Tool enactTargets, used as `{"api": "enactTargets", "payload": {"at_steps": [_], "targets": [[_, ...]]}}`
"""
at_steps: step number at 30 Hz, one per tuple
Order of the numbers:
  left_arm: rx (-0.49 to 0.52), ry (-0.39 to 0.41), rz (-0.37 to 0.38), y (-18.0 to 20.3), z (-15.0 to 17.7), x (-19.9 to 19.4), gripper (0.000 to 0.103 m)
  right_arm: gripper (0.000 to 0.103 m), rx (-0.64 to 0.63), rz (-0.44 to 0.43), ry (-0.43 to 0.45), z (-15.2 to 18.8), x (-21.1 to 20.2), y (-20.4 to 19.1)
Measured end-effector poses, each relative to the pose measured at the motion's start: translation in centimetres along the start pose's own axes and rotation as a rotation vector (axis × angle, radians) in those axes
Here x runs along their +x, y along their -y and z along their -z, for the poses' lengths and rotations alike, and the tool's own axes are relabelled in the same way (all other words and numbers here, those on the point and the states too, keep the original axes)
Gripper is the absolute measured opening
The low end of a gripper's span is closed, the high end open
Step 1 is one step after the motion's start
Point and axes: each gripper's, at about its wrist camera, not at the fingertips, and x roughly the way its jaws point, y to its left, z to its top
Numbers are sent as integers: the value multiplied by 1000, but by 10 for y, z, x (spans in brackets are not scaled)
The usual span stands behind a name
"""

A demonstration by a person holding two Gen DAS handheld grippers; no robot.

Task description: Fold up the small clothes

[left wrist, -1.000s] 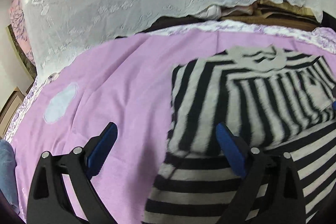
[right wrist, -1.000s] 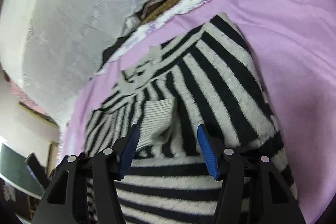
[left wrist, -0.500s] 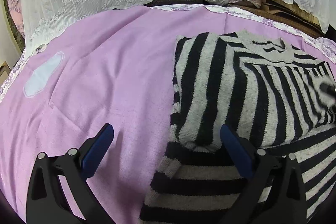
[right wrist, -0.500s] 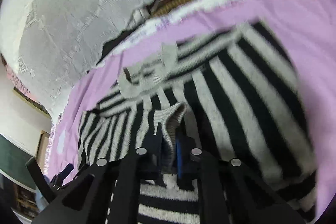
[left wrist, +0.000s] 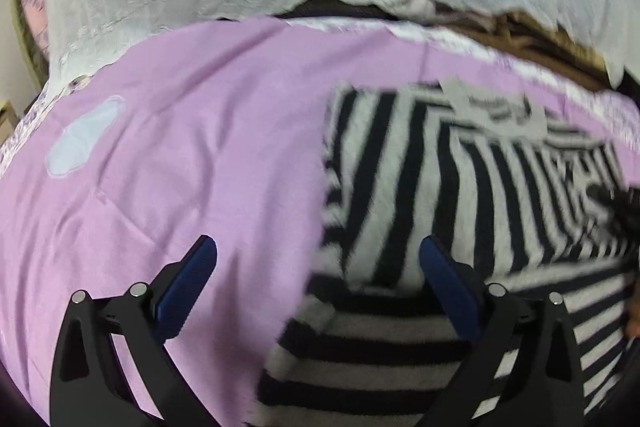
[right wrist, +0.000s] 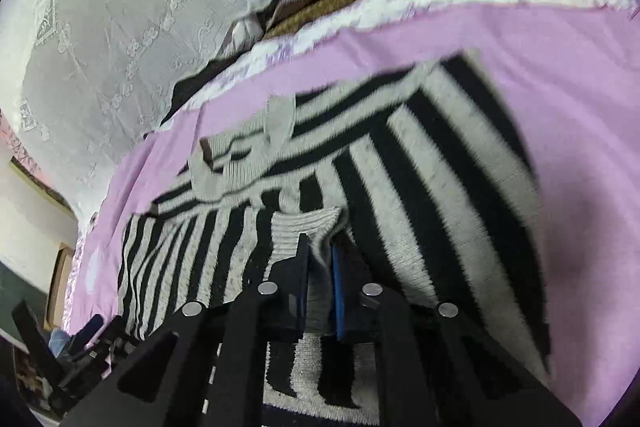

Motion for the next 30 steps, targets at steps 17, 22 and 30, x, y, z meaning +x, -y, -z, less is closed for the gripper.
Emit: {"api": "enactTargets", "payload": {"at_steps": [17,22,30], "targets": [[-69,-128,-42,-10,-62,91,99,7,-70,-28,-72,-7,26,-15],[17,-6,-15,2,-52,32,98,19,-189,-26,-8,11,-14,-34],[69,-93,15,11,1,42,99,31,-334,54,-38,54,-10,-39]]}}
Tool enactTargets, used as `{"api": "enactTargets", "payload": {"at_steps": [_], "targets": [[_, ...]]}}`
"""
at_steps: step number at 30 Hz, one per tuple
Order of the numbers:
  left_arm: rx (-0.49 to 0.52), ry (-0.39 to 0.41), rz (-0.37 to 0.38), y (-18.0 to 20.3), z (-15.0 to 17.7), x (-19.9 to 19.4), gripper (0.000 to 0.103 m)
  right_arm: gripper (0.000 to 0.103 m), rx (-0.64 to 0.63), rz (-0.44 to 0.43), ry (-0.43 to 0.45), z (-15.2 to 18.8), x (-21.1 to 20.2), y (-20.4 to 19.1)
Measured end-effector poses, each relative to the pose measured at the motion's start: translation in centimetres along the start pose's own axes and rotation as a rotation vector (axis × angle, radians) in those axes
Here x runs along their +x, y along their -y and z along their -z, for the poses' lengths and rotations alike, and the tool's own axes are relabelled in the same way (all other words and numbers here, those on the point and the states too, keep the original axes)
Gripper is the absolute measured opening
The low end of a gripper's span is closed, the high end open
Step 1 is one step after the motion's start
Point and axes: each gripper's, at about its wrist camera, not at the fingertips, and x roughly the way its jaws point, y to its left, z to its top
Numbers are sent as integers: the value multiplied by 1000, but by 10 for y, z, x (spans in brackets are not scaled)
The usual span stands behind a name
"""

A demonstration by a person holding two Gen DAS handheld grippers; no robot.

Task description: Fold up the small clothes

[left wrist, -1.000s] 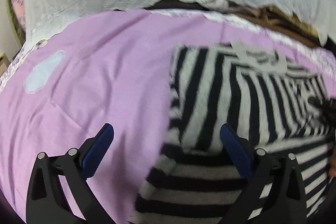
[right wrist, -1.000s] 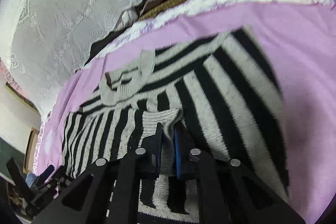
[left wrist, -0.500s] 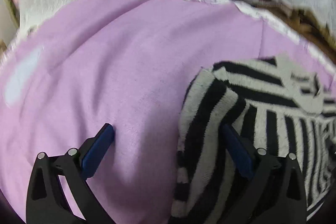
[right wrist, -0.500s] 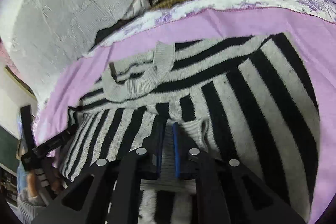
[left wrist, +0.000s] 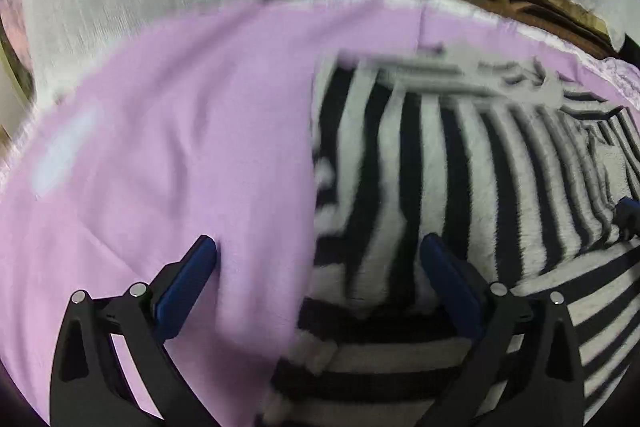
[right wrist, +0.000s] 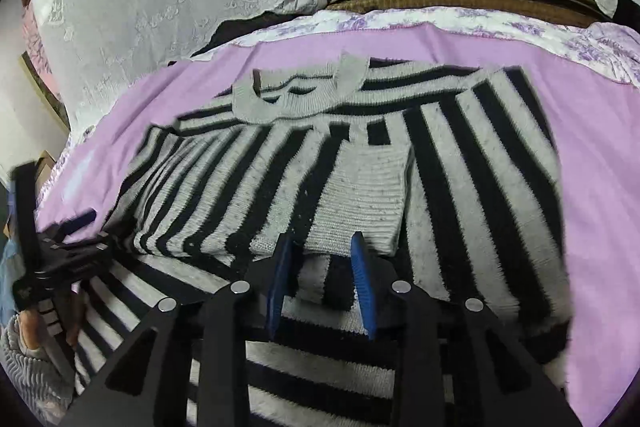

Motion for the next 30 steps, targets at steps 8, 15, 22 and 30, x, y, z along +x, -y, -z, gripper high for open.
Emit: {"api": "enactTargets", "payload": {"at_steps": [8,15,22,30], "targets": [[-98,62,94,-18,15,-39,98,32,3,11,60,15,-34,-5],[-31,-42,178,6,53,-46,98,40,-43,27,-44,62,-48,-7],[1,-31,95,17,69,-58,98,42,-44,47,-15,80,-66,-9],[94,30,87,33,118,-104,99,52,-124,74,-10,140,-102,-20]]}}
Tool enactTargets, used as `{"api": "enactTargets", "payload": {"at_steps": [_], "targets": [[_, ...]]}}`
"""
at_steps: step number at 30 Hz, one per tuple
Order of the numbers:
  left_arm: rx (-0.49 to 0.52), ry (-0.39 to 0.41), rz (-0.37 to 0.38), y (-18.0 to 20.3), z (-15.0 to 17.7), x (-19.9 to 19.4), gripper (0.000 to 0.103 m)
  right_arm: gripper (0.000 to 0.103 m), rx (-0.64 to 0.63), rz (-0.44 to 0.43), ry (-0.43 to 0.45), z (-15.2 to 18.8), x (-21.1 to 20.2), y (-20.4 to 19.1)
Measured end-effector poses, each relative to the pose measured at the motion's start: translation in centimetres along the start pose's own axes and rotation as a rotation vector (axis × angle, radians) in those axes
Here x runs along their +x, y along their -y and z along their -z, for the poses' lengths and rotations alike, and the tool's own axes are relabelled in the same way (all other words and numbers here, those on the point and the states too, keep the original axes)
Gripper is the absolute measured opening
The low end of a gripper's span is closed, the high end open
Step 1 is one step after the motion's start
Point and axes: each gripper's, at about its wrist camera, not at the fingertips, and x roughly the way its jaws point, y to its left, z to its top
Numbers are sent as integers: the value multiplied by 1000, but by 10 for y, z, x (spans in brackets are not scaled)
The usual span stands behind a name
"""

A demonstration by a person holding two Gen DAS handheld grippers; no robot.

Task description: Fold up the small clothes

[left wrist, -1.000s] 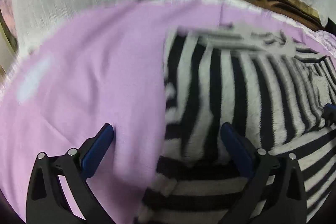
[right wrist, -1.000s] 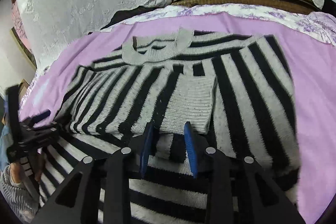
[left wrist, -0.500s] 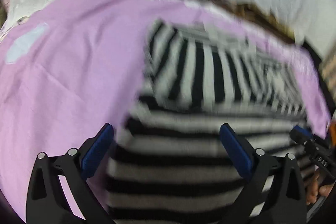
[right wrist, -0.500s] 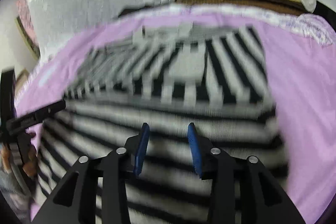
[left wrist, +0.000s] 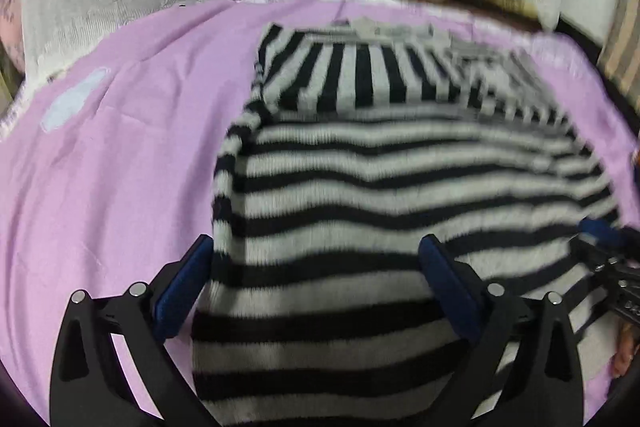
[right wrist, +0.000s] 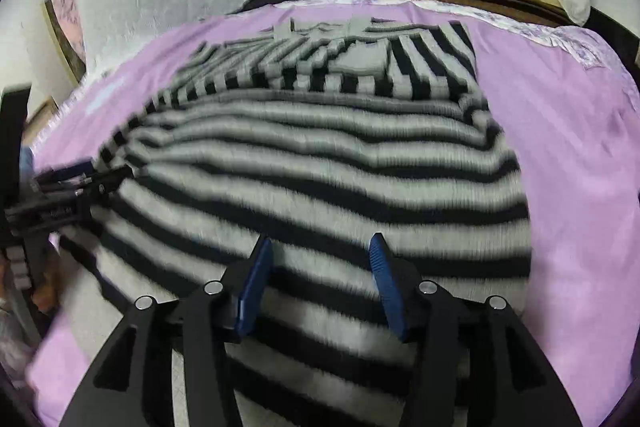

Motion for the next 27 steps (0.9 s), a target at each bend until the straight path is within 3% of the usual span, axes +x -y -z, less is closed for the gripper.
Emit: {"api": "enactTargets", "payload": {"at_steps": [2,5,9,14,21,27], "targets": [[4,-21,-17,1,1,4,99,53,-8,12,-9,2,-3,-3],[-31,-24,15,-6,6,-1,99,53,19,-10,-2,11,-13,1],[-129,-16,117,-28,30,-22,98,53,110,-65,65,26,-38,24],[-310,15,278,-78,57,-42,98,58,214,-27,142,50,-67,54],[-292,16,329,-83,76,-52,98,58,338,-125,90,81,-72,87],[-236,-2,419,-69,75,-51,97,57,293,-157,67,84,-70,76]]}}
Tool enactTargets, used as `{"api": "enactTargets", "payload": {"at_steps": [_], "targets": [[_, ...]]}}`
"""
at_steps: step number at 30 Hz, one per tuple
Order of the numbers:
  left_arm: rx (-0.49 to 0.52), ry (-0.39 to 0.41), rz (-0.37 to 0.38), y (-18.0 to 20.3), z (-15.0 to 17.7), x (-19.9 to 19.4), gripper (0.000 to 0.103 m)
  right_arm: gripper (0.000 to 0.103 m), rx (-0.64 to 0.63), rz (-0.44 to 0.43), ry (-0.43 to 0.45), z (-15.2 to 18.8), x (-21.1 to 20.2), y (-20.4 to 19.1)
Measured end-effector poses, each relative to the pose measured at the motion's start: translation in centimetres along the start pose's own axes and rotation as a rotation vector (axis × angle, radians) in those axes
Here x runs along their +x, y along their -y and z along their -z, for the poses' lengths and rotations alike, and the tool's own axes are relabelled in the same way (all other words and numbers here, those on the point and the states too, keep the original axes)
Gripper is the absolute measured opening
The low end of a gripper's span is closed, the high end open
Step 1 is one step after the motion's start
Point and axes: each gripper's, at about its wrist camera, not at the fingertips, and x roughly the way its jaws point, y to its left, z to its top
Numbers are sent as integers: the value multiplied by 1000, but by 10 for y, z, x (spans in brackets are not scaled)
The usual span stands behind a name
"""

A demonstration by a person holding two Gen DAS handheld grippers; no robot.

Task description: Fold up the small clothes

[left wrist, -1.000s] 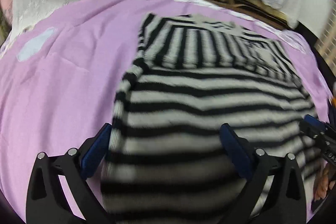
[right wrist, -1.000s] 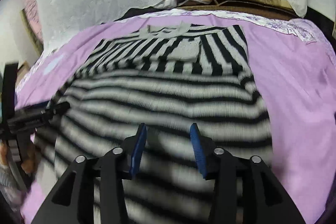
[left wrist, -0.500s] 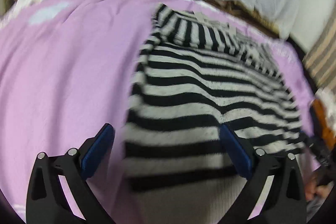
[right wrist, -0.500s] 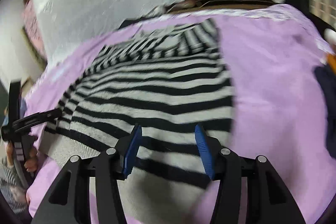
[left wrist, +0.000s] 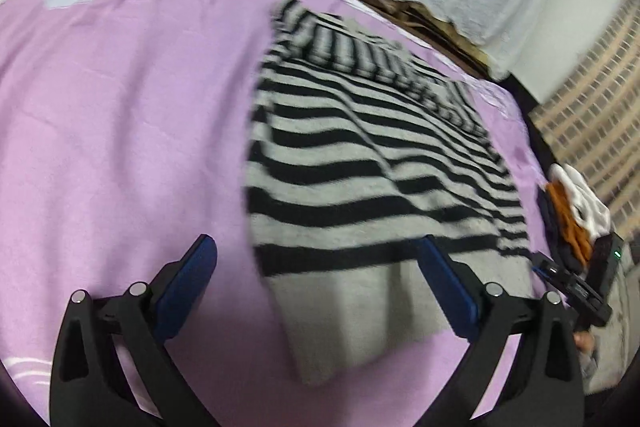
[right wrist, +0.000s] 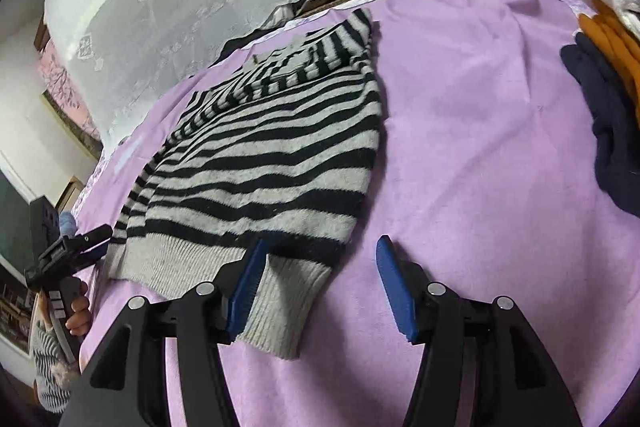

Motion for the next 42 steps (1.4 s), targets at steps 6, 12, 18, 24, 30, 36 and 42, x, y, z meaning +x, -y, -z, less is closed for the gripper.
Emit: {"api": "enactTargets", "payload": {"at_steps": [6,12,18,24,30,36,42], "targets": [[14,-41,34,1,-4,18,89,57,-29,-26,-52,-5,16,-8],[-19,-26,44,-5,-5,17,56,48,-21,-50,-58,-5,17,-7],[-32,-42,54,-5,-3,21,35,43,-40,-65,-76,-3,17,-10],[-48,-44,67,-7,-4,22,31,19,-21,-93,-82,-3,18,-5],[-59,-42,74,-7,-4,19,6,13,-17,-116,-26,-3,5,-7],[-23,26,87,5,-23,0,6,12,10,-169,-14,-19,-2,-10],[20,83,76,19,-51,-7,6,12,27,-202,8,-47,-1,-14]]}}
